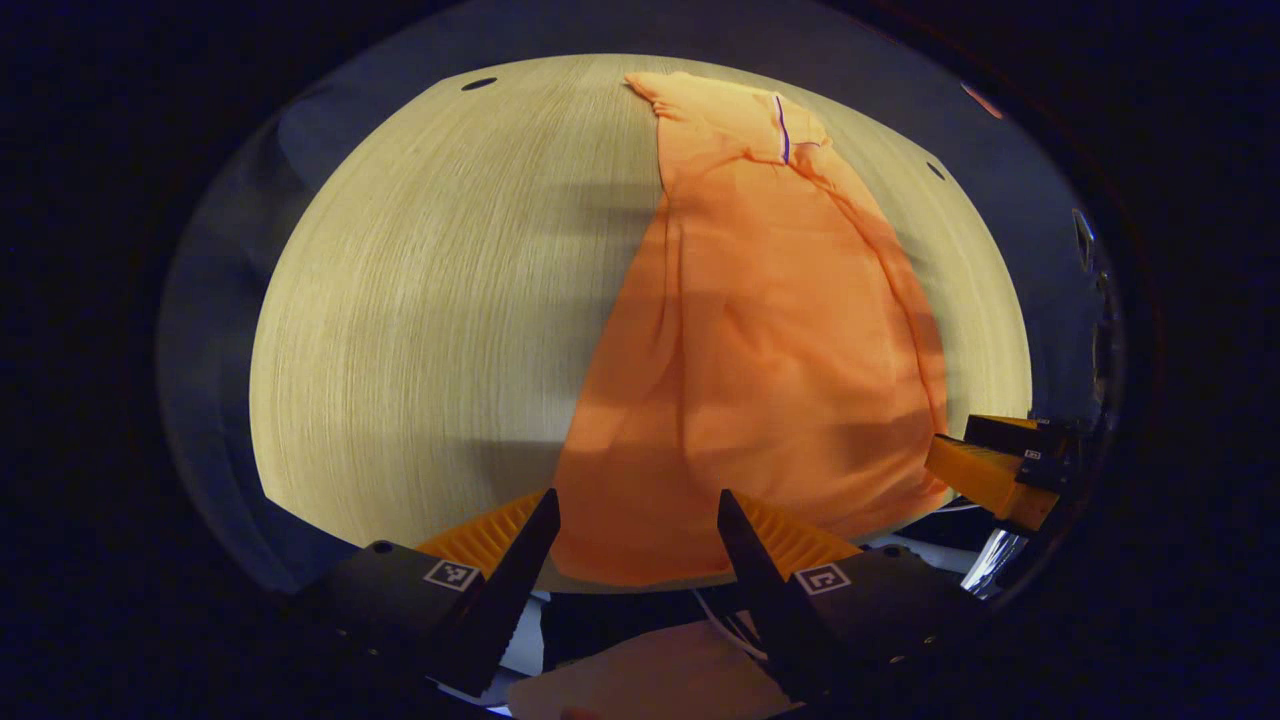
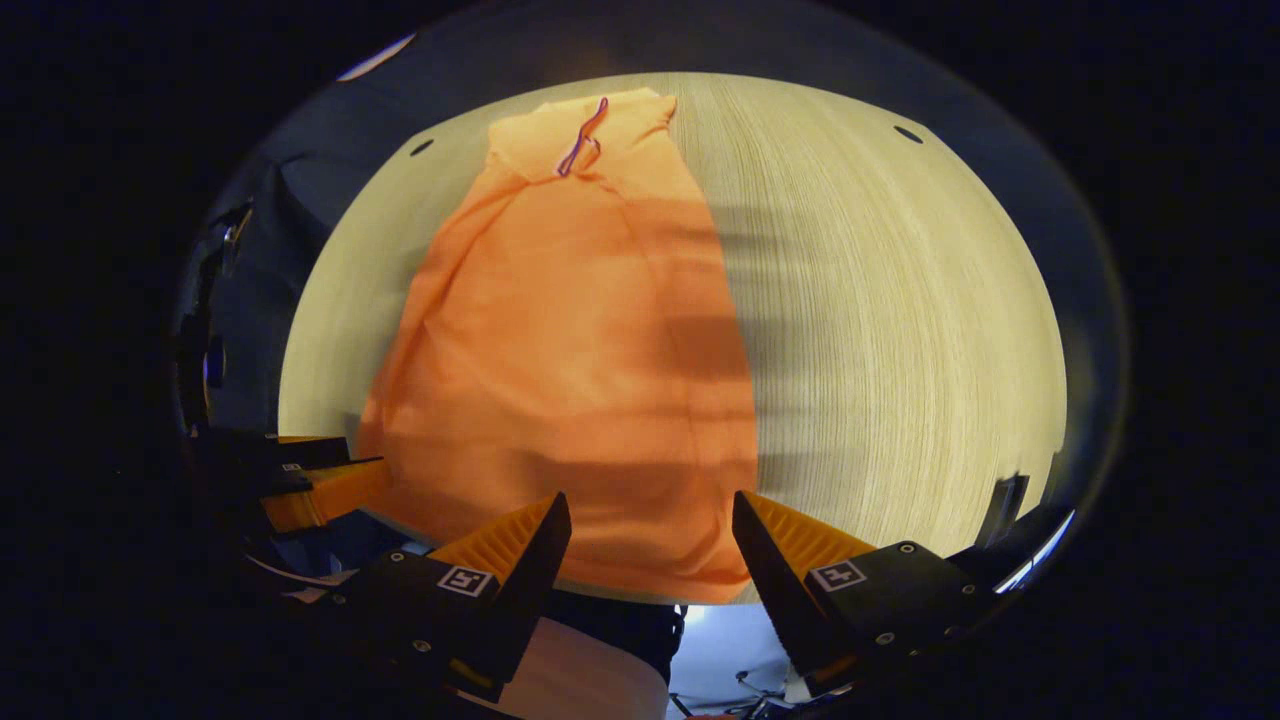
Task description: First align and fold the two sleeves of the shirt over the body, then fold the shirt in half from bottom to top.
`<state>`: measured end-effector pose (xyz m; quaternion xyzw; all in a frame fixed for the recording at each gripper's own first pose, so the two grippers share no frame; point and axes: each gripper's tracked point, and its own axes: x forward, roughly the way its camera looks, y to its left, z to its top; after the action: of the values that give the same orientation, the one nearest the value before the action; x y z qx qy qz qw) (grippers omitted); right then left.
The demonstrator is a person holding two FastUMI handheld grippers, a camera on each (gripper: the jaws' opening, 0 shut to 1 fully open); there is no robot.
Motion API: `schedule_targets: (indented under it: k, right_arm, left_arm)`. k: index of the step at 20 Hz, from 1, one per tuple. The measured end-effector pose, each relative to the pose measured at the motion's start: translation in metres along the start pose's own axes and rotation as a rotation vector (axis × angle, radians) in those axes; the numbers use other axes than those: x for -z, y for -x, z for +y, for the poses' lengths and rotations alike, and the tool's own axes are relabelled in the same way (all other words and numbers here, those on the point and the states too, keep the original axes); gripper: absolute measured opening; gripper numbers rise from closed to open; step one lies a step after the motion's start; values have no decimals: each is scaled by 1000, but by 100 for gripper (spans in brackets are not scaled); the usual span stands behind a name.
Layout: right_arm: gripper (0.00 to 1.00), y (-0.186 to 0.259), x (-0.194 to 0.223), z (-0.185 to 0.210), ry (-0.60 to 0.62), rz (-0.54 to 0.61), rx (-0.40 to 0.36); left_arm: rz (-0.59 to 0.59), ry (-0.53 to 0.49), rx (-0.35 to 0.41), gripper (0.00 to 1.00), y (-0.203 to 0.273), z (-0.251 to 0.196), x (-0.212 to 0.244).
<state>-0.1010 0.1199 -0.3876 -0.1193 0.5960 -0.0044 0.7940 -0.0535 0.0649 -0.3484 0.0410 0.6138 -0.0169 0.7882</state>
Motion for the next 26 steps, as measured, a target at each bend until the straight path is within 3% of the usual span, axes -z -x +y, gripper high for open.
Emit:
schedule_targets:
  k: [6,10,15,16,17,18,19,20,21,24,26]
  right_arm:
    - [99,-22,17,-4,4,50,33]
    - [98,-25,17,-10,-28,33,74]
    - [96,-26,17,-11,2,5,95]
    - [88,-25,18,-14,-11,-17,98]
    - [62,-24,19,-16,-20,-32,99]
    - [55,-24,19,-16,-7,-31,95]
    - [39,-24,20,-15,-4,-33,75]
    - [11,-26,20,-8,0,-20,26]
    - [1,-27,20,-6,-17,-19,-2]
    - [0,-23,19,-11,-34,-8,-27]
    - [0,-19,15,-5,-5,-8,-39]
  left_arm:
    - [30,3,-29,98,-19,-5,14]
    - [30,-51,-107,95,-28,-4,15]
    - [22,-43,-105,95,-27,-6,15]
    - [19,-47,-101,91,-27,-10,13]
    - [14,-73,-96,84,-28,-12,13]
    - [1,-98,-88,73,-28,-17,10]
    - [-23,-110,-79,50,-27,-22,9]
    - [-41,-112,-71,27,-27,-24,8]
    - [-81,-81,-35,4,-25,-24,2]
    - [-73,16,21,1,-30,-23,2]
    - [-69,15,5,1,-28,-21,-2]
